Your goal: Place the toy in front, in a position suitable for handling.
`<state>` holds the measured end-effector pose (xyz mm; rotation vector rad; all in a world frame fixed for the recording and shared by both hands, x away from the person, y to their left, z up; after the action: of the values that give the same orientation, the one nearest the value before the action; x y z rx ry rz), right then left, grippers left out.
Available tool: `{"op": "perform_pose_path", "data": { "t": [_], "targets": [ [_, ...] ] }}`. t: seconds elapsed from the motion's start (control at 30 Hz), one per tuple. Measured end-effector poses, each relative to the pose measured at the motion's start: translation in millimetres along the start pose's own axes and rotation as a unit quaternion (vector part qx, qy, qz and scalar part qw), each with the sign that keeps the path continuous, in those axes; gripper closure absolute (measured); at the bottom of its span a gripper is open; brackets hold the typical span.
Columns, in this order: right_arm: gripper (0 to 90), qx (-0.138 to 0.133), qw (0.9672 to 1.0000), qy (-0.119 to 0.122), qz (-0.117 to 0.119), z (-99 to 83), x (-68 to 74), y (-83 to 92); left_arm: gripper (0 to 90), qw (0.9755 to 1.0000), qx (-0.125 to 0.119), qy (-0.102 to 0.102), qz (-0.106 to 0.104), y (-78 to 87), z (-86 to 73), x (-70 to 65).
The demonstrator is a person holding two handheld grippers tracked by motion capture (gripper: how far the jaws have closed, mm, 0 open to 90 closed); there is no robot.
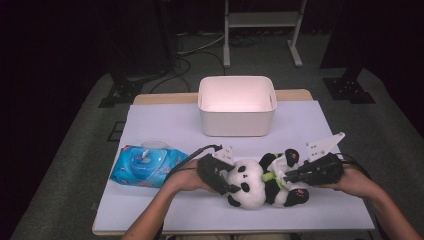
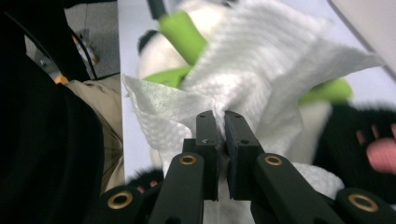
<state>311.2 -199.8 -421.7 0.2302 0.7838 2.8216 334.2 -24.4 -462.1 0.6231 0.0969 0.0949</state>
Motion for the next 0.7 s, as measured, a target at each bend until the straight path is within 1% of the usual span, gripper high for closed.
{"op": "perform_pose_path", "data": {
  "t": [0.03, 0.07, 0.1, 0.17, 0.2, 0.23, 0.3, 0.33, 0.4, 0.57, 0.67, 0.7],
  "targets": [
    [84.4, -0.007, 0.9999, 0.009, 0.003, 9.9, 4.2, -1.5, 28.8, 1.0000, 0.000, 0.000, 0.000, -1.8, 1.9, -0.4],
    [84.4, -0.007, 0.9999, 0.009, 0.003, 9.9, 4.2, -1.5, 28.8, 1.0000, 0.000, 0.000, 0.000, -1.8, 1.9, -0.4],
    [84.4, -0.002, 0.9998, 0.020, 0.009, 17.1, 8.4, -5.9, 28.8, 1.0000, 0.002, -0.002, 0.000, -2.9, 2.7, -0.7],
    [84.4, 0.010, 0.9993, 0.033, 0.014, 21.5, 12.0, -13.2, 28.8, 1.0000, 0.001, -0.003, 0.000, -4.6, 3.9, -1.5],
    [84.4, 0.010, 0.9993, 0.033, 0.014, 21.5, 12.0, -13.2, 28.8, 1.0000, 0.002, -0.004, 0.000, -5.1, 3.7, -1.3],
    [84.4, 0.021, 0.9987, 0.042, 0.020, 24.3, 15.1, -21.1, 28.8, 1.0000, 0.003, -0.004, 0.000, -5.1, 3.2, -0.7],
    [84.4, 0.026, 0.9985, 0.045, 0.021, 25.0, 15.6, -23.5, 28.8, 1.0000, 0.003, -0.003, 0.001, -4.9, 2.8, -0.2],
    [84.4, 0.029, 0.9981, 0.049, 0.024, 28.9, 16.4, -28.3, 28.8, 1.0000, 0.000, 0.000, 0.001, -5.4, 2.4, 0.2],
    [84.5, 0.030, 0.9978, 0.052, 0.027, 31.9, 17.7, -31.9, 28.8, 1.0000, 0.001, 0.000, 0.001, -6.0, 1.8, 0.9],
    [84.4, 0.034, 0.9974, 0.056, 0.029, 34.9, 18.8, -36.6, 28.8, 1.0000, 0.002, 0.005, 0.002, -6.3, 1.2, 1.9],
    [84.4, 0.027, 0.9974, 0.058, 0.034, 39.2, 21.3, -37.3, 28.8, 1.0000, 0.003, 0.005, 0.001, -6.7, 1.8, 2.1],
    [84.4, 0.024, 0.9972, 0.060, 0.037, 42.4, 24.7, -38.2, 28.8, 1.0000, 0.004, 0.002, 0.002, -7.0, 2.3, 1.9]
  ]
}}
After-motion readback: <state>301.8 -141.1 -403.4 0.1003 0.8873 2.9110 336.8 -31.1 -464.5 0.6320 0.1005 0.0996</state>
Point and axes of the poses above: each handheld gripper's, and its own axes: y roughly backward along the jaws, z roughly out of its top, x roughly to its left, the point moved 10 cm from there along -y, roughly forward along the jaws, and after that the axes turned 12 degrees about -x, right-handed, at the moved point
